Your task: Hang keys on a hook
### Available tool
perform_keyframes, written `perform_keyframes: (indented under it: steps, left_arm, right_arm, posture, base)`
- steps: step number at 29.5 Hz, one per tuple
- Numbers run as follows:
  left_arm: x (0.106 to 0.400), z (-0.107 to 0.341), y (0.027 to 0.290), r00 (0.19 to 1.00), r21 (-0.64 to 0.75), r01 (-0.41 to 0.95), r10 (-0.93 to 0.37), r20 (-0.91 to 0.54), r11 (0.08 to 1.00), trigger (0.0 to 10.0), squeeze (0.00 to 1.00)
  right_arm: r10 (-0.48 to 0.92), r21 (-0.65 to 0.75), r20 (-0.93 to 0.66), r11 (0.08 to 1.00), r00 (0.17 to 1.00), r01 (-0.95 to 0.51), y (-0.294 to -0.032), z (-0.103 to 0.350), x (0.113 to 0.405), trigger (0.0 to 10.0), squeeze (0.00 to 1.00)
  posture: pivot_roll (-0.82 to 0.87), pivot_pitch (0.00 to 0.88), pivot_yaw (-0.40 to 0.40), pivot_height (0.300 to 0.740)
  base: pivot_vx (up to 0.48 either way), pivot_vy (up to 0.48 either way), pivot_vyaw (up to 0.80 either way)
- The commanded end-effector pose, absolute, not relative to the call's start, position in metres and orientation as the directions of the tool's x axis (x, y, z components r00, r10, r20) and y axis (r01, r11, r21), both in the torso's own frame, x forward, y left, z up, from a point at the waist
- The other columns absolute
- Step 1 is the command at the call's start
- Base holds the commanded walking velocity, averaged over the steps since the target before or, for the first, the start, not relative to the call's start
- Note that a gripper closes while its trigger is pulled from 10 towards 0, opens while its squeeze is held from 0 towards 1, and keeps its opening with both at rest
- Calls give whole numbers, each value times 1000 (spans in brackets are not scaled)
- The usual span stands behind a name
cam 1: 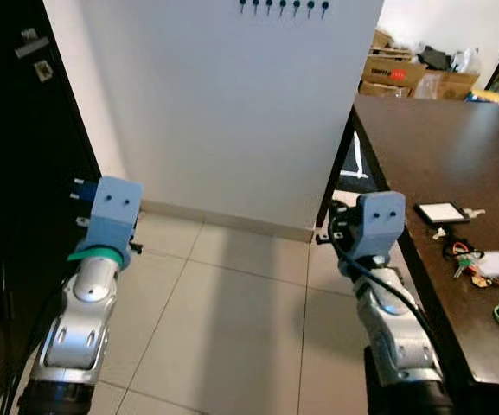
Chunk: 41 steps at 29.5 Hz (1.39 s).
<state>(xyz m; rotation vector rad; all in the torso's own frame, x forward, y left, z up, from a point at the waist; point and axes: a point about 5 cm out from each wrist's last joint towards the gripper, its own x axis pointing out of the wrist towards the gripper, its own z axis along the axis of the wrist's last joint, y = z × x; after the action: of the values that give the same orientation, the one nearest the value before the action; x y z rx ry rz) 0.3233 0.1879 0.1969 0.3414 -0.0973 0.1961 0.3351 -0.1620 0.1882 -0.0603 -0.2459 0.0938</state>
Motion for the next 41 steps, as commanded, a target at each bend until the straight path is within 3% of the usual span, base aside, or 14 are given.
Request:
perform_keyframes:
  steps: [1, 18, 22, 34, 41]
  left_arm:
    - [320, 197, 187, 979, 332, -192, 158, 127, 924, 10000, 0]
    - [322, 199, 203, 977, 268, -209, 188, 100, 941, 10000, 0]
    - [323, 197, 203, 977, 236, -211, 196, 83, 949, 10000, 0]
    - [324, 213, 190, 970, 247, -188, 140, 199, 951, 10000, 0]
    - [324, 217, 190, 965, 240, -193, 139, 224, 951, 10000, 0]
  right_arm:
    - [105, -66, 220, 994, 970, -92, -162, 184, 333, 10000, 0]
    - [103, -45, 223, 994, 969, -95, -155, 186, 340, 10000, 0]
    - [125, -48, 218, 992, 968, -117, -149, 183, 337, 10000, 0]
    - [142, -27, 212, 990, 967, -140, -148, 181, 335, 10000, 0]
    - [133, 15, 199, 990, 971, -139, -149, 181, 337, 10000, 0]
  posture:
    - [-29, 43, 37, 740]
    - [34, 35, 33, 740]
    - [15, 1, 47, 740]
    - [11, 0, 40, 740]
    - [0, 0, 42, 740]
  base:
    - [0, 0, 0]
    - [0, 0, 0]
    - [0, 0, 0]
    - [0, 0, 0]
    - [0, 0, -788]
